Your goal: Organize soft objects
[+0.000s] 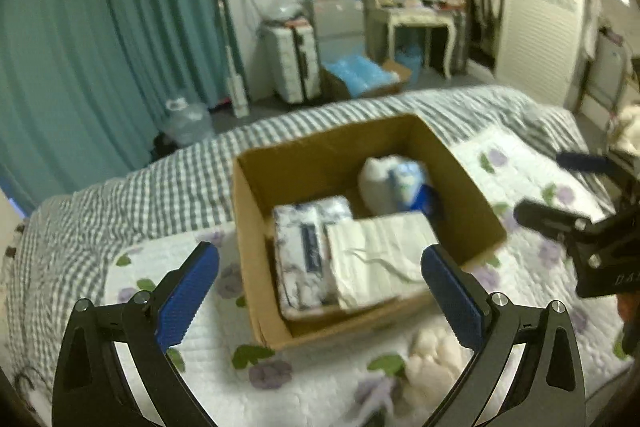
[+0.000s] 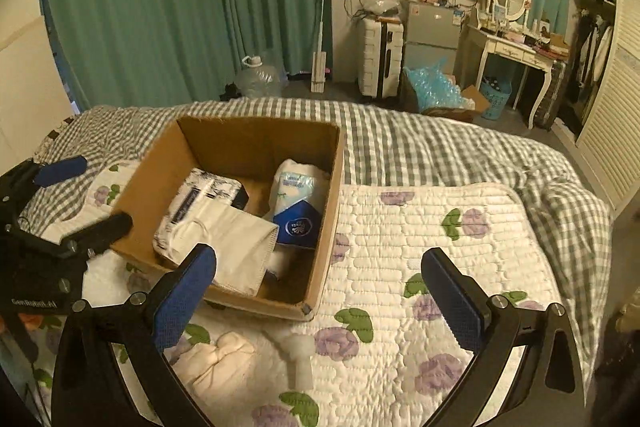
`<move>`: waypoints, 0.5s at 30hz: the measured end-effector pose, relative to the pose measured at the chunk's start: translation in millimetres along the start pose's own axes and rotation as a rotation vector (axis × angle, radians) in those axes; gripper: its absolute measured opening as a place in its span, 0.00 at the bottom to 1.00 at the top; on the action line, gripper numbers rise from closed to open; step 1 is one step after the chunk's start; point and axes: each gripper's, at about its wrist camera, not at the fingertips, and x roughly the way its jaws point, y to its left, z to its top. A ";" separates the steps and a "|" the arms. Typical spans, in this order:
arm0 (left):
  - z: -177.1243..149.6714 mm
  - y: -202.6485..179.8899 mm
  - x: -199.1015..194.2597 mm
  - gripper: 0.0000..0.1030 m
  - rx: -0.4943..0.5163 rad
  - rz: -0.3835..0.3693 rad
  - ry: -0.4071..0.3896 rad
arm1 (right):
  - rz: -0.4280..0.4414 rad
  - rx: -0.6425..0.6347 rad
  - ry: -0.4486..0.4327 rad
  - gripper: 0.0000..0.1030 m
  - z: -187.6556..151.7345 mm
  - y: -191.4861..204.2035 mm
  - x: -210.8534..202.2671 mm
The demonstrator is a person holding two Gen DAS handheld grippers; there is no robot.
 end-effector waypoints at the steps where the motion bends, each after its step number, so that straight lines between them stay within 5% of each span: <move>1: -0.9 -1.4 -2.7 1.00 0.004 0.003 0.001 | -0.002 -0.001 -0.007 1.00 -0.5 1.3 -7.4; 7: -28.2 0.1 -48.8 1.00 -0.018 0.052 -0.078 | 0.001 -0.003 -0.067 1.00 -12.9 5.8 -62.9; 15: -105.6 1.7 -139.1 1.00 -0.119 0.109 -0.214 | 0.012 -0.043 -0.085 1.00 -62.0 35.9 -127.9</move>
